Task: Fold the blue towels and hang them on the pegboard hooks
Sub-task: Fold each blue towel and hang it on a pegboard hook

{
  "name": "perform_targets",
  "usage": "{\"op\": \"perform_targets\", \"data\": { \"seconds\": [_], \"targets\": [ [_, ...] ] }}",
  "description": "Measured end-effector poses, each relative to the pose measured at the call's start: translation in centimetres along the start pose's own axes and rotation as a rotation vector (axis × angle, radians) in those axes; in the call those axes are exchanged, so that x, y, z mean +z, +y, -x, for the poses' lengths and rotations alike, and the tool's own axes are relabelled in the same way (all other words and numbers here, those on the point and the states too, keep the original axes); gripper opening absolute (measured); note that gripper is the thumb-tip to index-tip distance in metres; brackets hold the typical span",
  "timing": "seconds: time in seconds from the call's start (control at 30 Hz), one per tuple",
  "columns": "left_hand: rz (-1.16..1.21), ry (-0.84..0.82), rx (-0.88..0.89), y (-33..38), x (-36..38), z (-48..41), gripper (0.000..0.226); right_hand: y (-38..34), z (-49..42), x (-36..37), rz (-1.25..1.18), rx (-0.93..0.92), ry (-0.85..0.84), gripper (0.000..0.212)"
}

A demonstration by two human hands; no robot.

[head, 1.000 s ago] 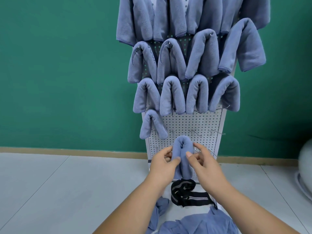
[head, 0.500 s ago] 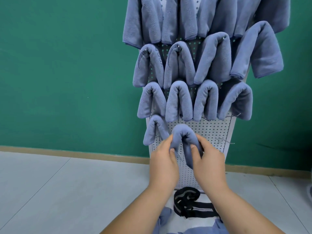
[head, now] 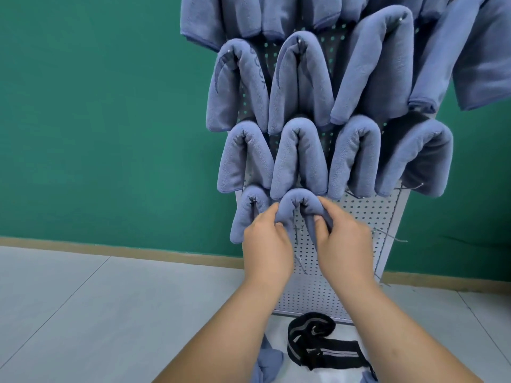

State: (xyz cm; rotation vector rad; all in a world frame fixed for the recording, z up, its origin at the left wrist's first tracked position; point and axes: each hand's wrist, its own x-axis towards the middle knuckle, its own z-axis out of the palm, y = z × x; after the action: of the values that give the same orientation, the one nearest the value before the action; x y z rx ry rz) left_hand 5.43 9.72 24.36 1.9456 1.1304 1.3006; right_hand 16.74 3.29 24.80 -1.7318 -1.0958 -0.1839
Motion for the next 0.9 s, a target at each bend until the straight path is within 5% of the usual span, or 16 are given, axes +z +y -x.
{"op": "perform_targets", "data": {
  "seconds": [0.3,0.57,0.73,0.9],
  "targets": [
    [0.001,-0.022,-0.016,-2.9,3.4,-1.2,0.023,4.1,-0.8,4.2,0.11,-0.048,-0.005,0.024],
    [-0.148,-0.042,0.073,-6.7,3.6,0.5,0.014,6.6,2.7,4.5,0.11,-0.016,-0.093,0.041],
    [-0.152,-0.041,-0.038,-9.0,2.4,3.3,0.021,7.9,6.8,4.3,0.134,0.049,-0.274,0.061],
    [-0.256,-0.426,-0.185,-12.9,-0.5,5.5,0.043,10.1,12.6,3.5,0.299,0.091,-0.551,0.066]
  ]
}}
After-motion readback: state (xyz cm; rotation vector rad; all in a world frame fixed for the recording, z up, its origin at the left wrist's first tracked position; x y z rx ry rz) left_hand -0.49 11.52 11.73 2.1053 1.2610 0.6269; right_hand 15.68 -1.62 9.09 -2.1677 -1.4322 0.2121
